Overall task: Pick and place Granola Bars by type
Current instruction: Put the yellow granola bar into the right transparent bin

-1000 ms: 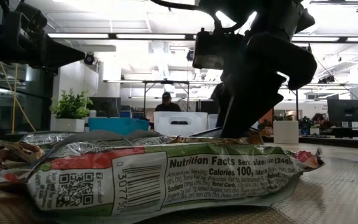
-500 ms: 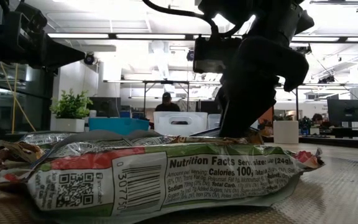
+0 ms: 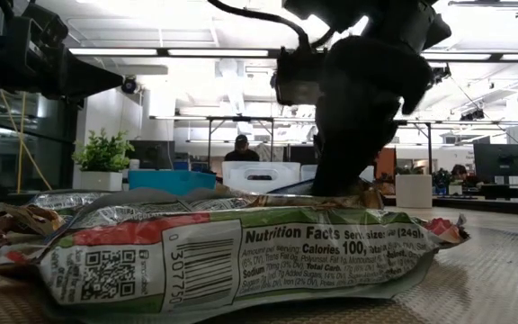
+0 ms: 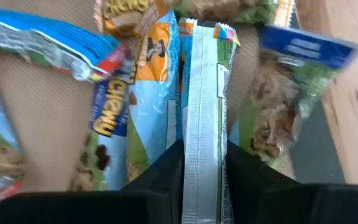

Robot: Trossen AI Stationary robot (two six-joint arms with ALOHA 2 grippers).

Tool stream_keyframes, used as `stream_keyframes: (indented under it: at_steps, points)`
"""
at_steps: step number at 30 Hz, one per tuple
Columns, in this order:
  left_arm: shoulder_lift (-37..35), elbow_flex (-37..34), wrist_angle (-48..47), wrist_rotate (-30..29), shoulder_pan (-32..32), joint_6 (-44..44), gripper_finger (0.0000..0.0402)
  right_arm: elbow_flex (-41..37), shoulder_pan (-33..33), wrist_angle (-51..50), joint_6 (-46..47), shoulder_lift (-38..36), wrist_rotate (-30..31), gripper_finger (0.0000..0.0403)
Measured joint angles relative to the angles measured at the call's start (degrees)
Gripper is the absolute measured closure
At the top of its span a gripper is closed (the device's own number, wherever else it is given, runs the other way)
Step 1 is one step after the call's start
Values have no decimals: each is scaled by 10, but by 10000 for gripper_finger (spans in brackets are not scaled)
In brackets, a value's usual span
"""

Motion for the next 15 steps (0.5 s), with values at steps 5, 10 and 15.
stream_keyframes:
  at_steps: [5,10,15]
  points:
    - [0,0,0,0,0,0,401,25,-14,-1,9,0,-18,324]
    - [0,0,0,0,0,0,401,58,-33,-4,16,0,-39,324]
    - [0,0,0,0,0,0,401,81,-65,-3,46,-1,-146,324]
